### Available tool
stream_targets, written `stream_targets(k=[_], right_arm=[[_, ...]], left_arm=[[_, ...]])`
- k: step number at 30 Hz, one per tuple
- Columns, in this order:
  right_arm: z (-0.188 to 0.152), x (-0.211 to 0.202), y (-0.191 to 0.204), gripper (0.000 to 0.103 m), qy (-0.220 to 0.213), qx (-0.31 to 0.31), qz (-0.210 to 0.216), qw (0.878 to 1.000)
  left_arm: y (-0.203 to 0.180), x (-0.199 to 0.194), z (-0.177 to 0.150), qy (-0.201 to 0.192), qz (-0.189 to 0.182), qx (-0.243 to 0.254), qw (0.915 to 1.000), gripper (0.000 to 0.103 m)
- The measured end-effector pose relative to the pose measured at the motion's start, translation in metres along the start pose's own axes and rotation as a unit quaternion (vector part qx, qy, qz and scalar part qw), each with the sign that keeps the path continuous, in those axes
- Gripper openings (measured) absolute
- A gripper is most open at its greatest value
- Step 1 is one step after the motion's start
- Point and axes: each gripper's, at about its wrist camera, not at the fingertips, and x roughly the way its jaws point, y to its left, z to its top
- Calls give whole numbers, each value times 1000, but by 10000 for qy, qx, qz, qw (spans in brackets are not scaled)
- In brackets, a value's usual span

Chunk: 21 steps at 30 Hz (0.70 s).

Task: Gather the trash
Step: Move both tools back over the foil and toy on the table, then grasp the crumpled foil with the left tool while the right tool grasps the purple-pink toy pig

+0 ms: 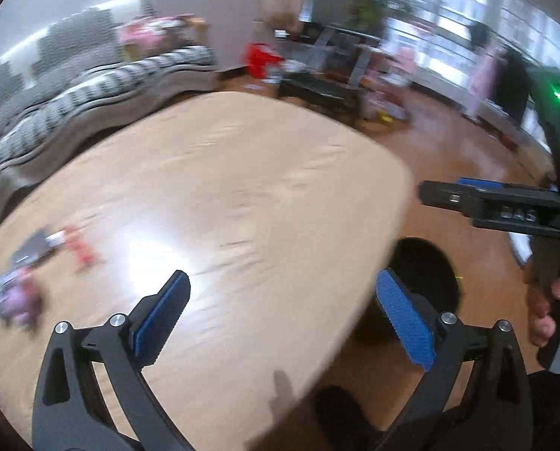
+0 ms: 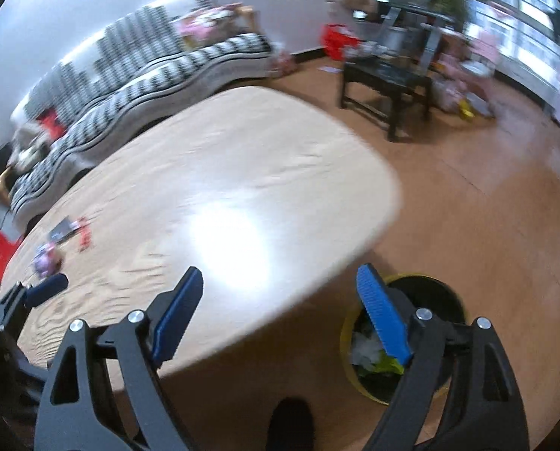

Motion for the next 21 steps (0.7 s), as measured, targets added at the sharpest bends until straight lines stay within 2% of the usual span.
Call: stream_targets(k=[5,11,15,21], right_arm=[[5,12,99,81,62,-597,654,9961],[-4,24,201,81,144,-1323,1093,9851],[-11,31,249,81,217,-1669,1253,9777],[-21,45,302,81,337,-1965,1434,9694]], left_arm=[[96,-43,-25,-112,718,-488,9962,96],[184,-88,-63,-193,1364,-938,9860,96],[234,-105,-92,-124,1734,-1209,9773,96],[275,-108,-107,-14,1891,-1413,9717,96]])
